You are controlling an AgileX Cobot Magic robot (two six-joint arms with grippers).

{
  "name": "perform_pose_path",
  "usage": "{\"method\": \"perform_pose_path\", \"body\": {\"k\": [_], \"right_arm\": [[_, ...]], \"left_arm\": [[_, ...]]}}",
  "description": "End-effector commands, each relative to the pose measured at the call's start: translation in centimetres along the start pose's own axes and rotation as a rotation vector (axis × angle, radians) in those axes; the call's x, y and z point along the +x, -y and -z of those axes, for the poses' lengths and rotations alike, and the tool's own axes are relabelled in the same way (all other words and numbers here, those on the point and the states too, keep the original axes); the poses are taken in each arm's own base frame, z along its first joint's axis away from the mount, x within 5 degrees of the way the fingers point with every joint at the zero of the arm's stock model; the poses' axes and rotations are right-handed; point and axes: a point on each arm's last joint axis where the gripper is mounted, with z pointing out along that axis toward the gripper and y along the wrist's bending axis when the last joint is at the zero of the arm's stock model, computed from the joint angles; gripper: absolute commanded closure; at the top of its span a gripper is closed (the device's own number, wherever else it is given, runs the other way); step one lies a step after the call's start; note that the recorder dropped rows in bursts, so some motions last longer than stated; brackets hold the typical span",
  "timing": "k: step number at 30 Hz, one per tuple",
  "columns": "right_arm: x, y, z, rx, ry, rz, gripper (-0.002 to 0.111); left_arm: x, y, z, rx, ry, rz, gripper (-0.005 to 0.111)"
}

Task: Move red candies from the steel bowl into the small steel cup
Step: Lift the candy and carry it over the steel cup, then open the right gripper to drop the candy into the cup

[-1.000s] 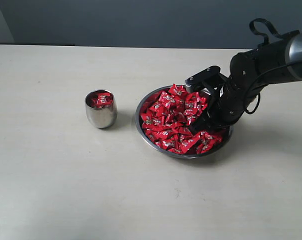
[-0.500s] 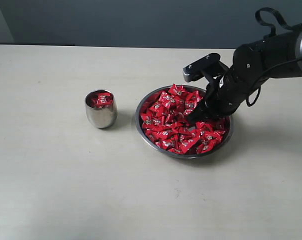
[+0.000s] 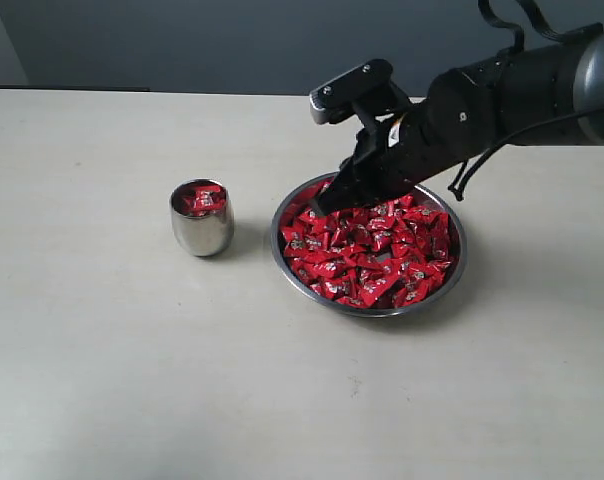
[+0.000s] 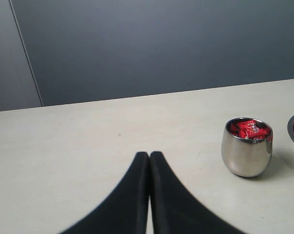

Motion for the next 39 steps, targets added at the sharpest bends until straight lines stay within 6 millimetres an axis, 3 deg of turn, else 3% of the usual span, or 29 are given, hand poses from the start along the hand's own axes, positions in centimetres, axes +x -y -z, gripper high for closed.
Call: {"method": "perform_pose_path", "body": {"k": [1,10,17,25,32,39], "right_arm": [[-2.8,-1.5,0.9,-0.031,0.095,0.0,0.108],[-7.0,-5.3,-1.1,-0.205,0.122,0.04,0.108],[-9.0,-7.2,-3.8,-0.347,0.12,0.045,0.108],[-9.4,-9.2,-6.4,-0.414,0.079,0.078,0.108],[-8.6,-9.2,-8.2,-0.397,0.044,0.104,0.108],[-8.5,-9.0,-8.4,-0.375,0.045,0.13,0.108]], "left_arm": [[0.1,0.0,0.0,0.003,0.006,0.0,0.106],[0.1,0.0,0.0,0.003,0.005,0.0,0.106],[0.1,0.0,0.0,0.003,0.005,0.0,0.106],[0.1,0.0,0.0,0.003,0.005,0.0,0.106],[0.1,0.0,0.0,0.003,0.005,0.0,0.106],[0.1,0.0,0.0,0.003,0.005,0.0,0.106]]}}
